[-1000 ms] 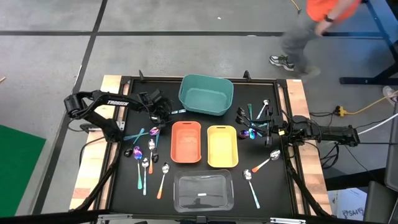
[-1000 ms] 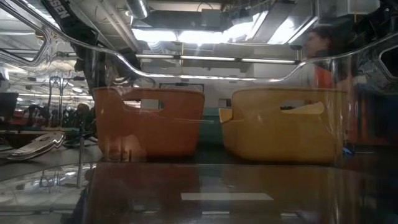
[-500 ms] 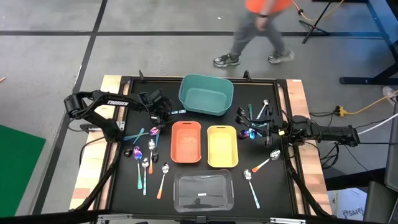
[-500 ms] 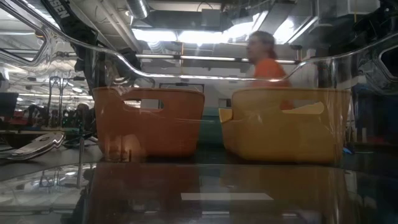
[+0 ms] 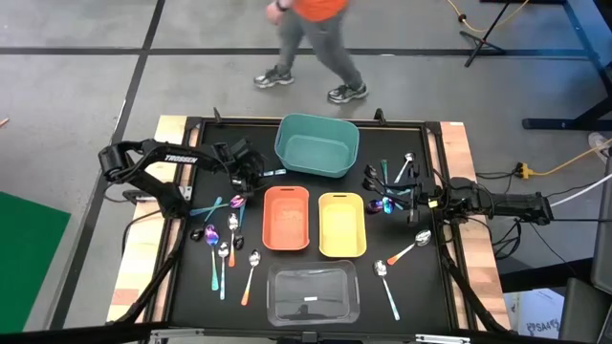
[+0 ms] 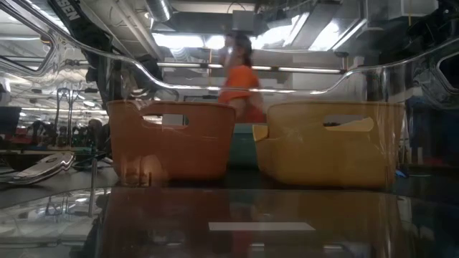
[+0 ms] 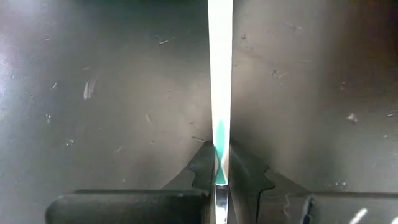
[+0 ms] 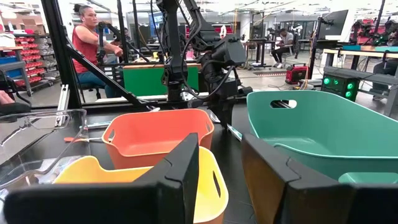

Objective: Sort silverware by color (type)
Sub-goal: Put the white patterned spoon into the green bin

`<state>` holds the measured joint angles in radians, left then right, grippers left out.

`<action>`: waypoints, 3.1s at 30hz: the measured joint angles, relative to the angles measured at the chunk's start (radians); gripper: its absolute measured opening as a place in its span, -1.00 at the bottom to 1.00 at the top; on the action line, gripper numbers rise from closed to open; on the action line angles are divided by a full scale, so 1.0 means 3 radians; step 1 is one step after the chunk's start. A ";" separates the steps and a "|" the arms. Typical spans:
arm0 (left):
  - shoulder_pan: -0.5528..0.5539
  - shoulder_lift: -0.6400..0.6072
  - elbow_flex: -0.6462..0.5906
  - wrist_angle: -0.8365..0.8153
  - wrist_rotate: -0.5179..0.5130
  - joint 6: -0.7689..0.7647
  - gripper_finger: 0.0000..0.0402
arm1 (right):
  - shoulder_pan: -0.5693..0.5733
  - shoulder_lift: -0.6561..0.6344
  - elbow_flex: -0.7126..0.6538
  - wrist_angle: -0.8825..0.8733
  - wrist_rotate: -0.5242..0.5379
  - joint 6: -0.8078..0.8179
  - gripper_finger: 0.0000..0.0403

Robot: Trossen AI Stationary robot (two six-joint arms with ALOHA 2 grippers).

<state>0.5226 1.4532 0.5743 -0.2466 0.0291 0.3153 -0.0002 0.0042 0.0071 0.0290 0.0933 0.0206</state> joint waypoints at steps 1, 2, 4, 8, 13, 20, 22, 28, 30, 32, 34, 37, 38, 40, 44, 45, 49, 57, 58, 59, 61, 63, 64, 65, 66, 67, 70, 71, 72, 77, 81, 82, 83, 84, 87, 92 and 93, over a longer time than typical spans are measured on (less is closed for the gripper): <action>-0.0010 -0.0018 -0.0003 -0.0009 0.0009 -0.0002 -0.89 | -0.0001 0.0000 0.0000 0.0001 -0.0001 0.0001 -0.44; -0.0023 -0.0042 -0.0005 -0.0018 0.0024 -0.0006 -0.89 | -0.0001 0.0000 0.0000 0.0001 0.0000 0.0001 -0.44; -0.0053 -0.0104 -0.0012 -0.0050 0.0053 -0.0040 -0.89 | -0.0001 0.0000 0.0000 0.0001 -0.0001 0.0001 -0.44; -0.0083 -0.0287 -0.0011 -0.0084 0.0060 -0.0157 -0.89 | -0.0001 0.0001 0.0000 0.0001 -0.0001 0.0000 -0.44; -0.0160 -0.0513 -0.0010 -0.0208 0.0052 -0.0173 -0.89 | 0.0000 0.0000 0.0000 0.0001 -0.0001 0.0000 -0.44; -0.0322 -0.0840 -0.0010 -0.0209 0.0063 -0.0249 -0.89 | -0.0001 0.0001 0.0000 0.0001 -0.0001 0.0001 -0.44; -0.0382 -0.0927 -0.0009 -0.0198 0.0063 -0.0322 -0.89 | -0.0001 -0.0001 0.0000 0.0001 -0.0001 0.0000 -0.44; -0.0580 -0.1146 -0.0009 0.0027 0.0217 -0.0410 -0.89 | 0.0000 0.0001 0.0000 0.0001 0.0000 0.0001 -0.44; -0.0649 -0.1166 -0.0004 0.0318 0.0264 -0.0516 -0.89 | -0.0001 0.0000 0.0000 0.0001 -0.0001 0.0001 -0.44; -0.0707 -0.1164 -0.0004 0.0690 0.0315 -0.0600 -0.89 | -0.0001 0.0000 0.0000 0.0001 0.0000 0.0000 -0.44; -0.0762 -0.1143 -0.0003 0.1117 0.0336 -0.0612 -0.89 | -0.0001 0.0001 0.0000 0.0001 0.0000 0.0000 -0.44; -0.0821 -0.1085 -0.0003 0.1746 0.0337 -0.0609 -0.89 | -0.0001 0.0000 0.0000 0.0001 0.0000 0.0000 -0.44; -0.0831 -0.1062 -0.0003 0.1955 0.0340 -0.0608 -0.89 | -0.0001 0.0000 0.0000 0.0001 0.0000 0.0001 -0.44; -0.0831 -0.1008 0.0001 0.2353 0.0338 -0.0609 -0.89 | -0.0001 -0.0001 0.0000 0.0001 0.0000 -0.0001 -0.44; -0.0819 -0.0837 0.0153 0.2632 0.0335 -0.0574 -0.89 | 0.0000 0.0001 0.0000 0.0001 0.0000 -0.0001 -0.44; -0.0815 -0.0778 0.0243 0.2600 0.0336 -0.0561 -0.89 | -0.0001 0.0000 0.0000 0.0001 0.0001 -0.0001 -0.44; -0.0811 -0.0456 0.0736 0.2296 0.0316 -0.0309 -0.89 | -0.0001 0.0000 0.0000 0.0001 0.0001 -0.0001 -0.44; -0.0595 0.0315 0.1645 0.1425 0.0276 -0.0145 -0.88 | 0.0000 -0.0001 0.0000 0.0001 0.0000 -0.0001 -0.44; -0.0558 0.0411 0.1719 0.1347 0.0276 -0.0145 -0.88 | -0.0001 0.0001 0.0000 -0.0001 -0.0001 -0.0001 -0.44; -0.0522 0.0500 0.1771 0.1287 0.0276 -0.0146 -0.88 | -0.0001 0.0001 0.0000 0.0001 0.0001 0.0000 -0.44; -0.0452 0.0665 0.1831 0.1267 0.0276 -0.0145 -0.88 | -0.0001 0.0000 0.0000 0.0001 0.0000 -0.0001 -0.44; -0.0376 0.0803 0.1858 0.1269 0.0277 -0.0145 -0.88 | -0.0001 0.0001 0.0000 0.0001 0.0001 -0.0001 -0.44; -0.0337 0.0866 0.1862 0.1270 0.0279 -0.0146 -0.87 | -0.0001 0.0001 0.0000 0.0001 0.0000 -0.0001 -0.44; -0.0297 0.0929 0.1864 0.1270 0.0279 -0.0146 -0.87 | -0.0001 0.0000 0.0000 0.0001 0.0000 -0.0001 -0.44; -0.0259 0.0992 0.1864 0.1268 0.0279 -0.0148 -0.87 | 0.0000 0.0001 0.0000 0.0001 0.0000 -0.0001 -0.44; -0.0227 0.1054 0.1864 0.1269 0.0280 -0.0148 -0.87 | -0.0001 0.0000 0.0000 0.0001 0.0000 -0.0001 -0.44; -0.0136 0.1214 0.1864 0.1263 0.0314 -0.0151 -0.87 | -0.0001 0.0001 0.0000 0.0001 0.0000 -0.0001 -0.44; -0.0112 0.1258 0.1864 0.1267 0.0314 -0.0151 -0.87 | 0.0000 0.0001 0.0000 0.0001 0.0000 -0.0001 -0.44; -0.0093 0.1303 0.1864 0.1267 0.0314 -0.0151 -0.87 | -0.0001 0.0000 0.0000 0.0001 0.0000 -0.0001 -0.44; -0.0039 0.1450 0.1864 0.1273 0.0321 -0.0192 -0.87 | -0.0001 0.0001 0.0000 0.0001 0.0000 -0.0001 -0.44; -0.0039 0.1472 0.1864 0.1279 0.0316 -0.0238 -0.87 | 0.0000 0.0001 0.0000 0.0001 0.0001 -0.0001 -0.44; -0.0037 0.1467 0.1864 0.1288 0.0326 -0.0246 -0.87 | 0.0000 -0.0001 0.0000 0.0001 0.0000 -0.0001 -0.44; -0.0037 0.1466 0.1864 0.1290 0.0330 -0.0248 -0.87 | -0.0001 0.0000 0.0000 0.0001 0.0000 -0.0001 -0.44; -0.0037 0.1466 0.1864 0.1289 0.0331 -0.0249 -0.87 | 0.0000 0.0000 0.0000 0.0001 0.0000 -0.0001 -0.44; -0.0037 0.1467 0.1864 0.1287 0.0324 -0.0251 -0.87 | 0.0000 0.0001 0.0000 0.0001 0.0000 -0.0001 -0.44; -0.0039 0.1467 0.1864 0.1288 0.0311 -0.0252 -0.87 | -0.0001 0.0001 0.0000 0.0001 0.0000 -0.0001 -0.44; -0.0039 0.1467 0.1864 0.1289 0.0311 -0.0252 -0.87 | -0.0001 0.0001 0.0000 0.0001 0.0000 -0.0001 -0.44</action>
<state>0.5110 1.8935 1.1336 0.1402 0.1223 0.2398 -0.0005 0.0044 0.0071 0.0292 0.0933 0.0204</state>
